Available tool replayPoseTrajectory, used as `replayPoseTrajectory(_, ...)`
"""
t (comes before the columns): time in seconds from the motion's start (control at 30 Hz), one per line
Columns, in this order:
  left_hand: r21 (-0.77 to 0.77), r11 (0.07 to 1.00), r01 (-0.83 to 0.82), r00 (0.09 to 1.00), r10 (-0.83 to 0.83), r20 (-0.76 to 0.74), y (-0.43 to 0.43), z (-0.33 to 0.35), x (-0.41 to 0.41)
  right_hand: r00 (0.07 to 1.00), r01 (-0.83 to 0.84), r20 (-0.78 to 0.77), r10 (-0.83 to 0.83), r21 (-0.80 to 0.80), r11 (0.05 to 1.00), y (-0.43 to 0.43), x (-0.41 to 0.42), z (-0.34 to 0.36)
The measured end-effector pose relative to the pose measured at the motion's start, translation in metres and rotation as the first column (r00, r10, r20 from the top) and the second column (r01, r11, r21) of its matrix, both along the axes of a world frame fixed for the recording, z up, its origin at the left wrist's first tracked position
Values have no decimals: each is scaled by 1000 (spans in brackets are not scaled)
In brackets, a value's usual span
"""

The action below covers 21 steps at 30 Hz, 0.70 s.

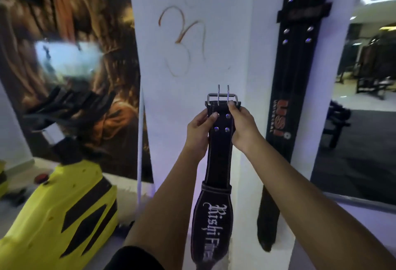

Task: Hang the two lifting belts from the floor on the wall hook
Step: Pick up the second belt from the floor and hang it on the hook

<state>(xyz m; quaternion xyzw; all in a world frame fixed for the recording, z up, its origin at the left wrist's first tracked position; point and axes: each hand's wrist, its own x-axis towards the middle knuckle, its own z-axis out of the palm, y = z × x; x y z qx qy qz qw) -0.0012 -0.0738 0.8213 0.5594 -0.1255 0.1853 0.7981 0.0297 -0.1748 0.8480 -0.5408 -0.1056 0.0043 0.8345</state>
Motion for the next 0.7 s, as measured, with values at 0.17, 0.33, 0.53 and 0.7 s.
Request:
replayPoseTrajectory(0.17,72,997,-31,986,18,166,-51,69,69,982,80,167,-85,37,996,-52,47,65)
replayPoseTrajectory(0.33,153,988,6,968,-44,246,-98,113,123,952,214,218,-216,33,976,-103,80,100)
replayPoseTrajectory(0.53,94,993,66,973,-85,213,-148,99,150,903,360,229,-364,61,931,-141,98,133)
replayPoseTrajectory(0.7,52,996,77,969,-87,231,-166,117,160,885,426,222,-409,-31,904,-155,105,131)
